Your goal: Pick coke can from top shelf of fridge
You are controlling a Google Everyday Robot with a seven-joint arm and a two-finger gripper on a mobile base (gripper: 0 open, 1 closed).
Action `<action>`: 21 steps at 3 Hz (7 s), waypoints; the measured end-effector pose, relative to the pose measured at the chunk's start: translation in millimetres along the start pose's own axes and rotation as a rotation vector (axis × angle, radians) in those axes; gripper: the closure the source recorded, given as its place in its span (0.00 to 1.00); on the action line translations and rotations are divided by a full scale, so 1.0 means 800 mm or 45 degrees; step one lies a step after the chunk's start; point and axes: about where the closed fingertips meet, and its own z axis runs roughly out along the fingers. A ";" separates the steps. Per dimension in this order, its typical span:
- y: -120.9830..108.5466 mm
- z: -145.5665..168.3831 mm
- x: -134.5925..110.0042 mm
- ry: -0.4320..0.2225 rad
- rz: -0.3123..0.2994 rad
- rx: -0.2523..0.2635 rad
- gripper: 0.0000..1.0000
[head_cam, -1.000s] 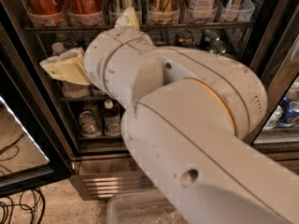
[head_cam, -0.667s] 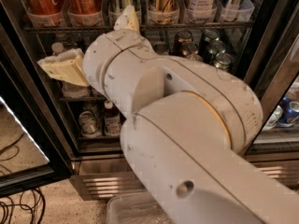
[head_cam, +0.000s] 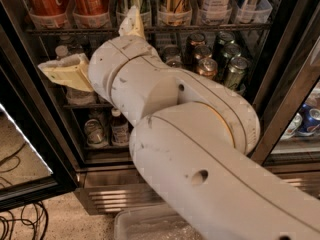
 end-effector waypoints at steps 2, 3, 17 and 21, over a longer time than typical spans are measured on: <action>-0.008 0.032 0.000 -0.082 -0.010 0.046 0.00; -0.008 0.033 0.000 -0.082 -0.010 0.046 0.00; -0.066 0.144 -0.001 -0.160 0.112 0.520 0.35; -0.099 0.191 0.009 -0.145 0.108 0.481 0.37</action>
Offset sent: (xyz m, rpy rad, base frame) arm 0.1129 0.0624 -0.0125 0.1326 -0.0360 -0.1046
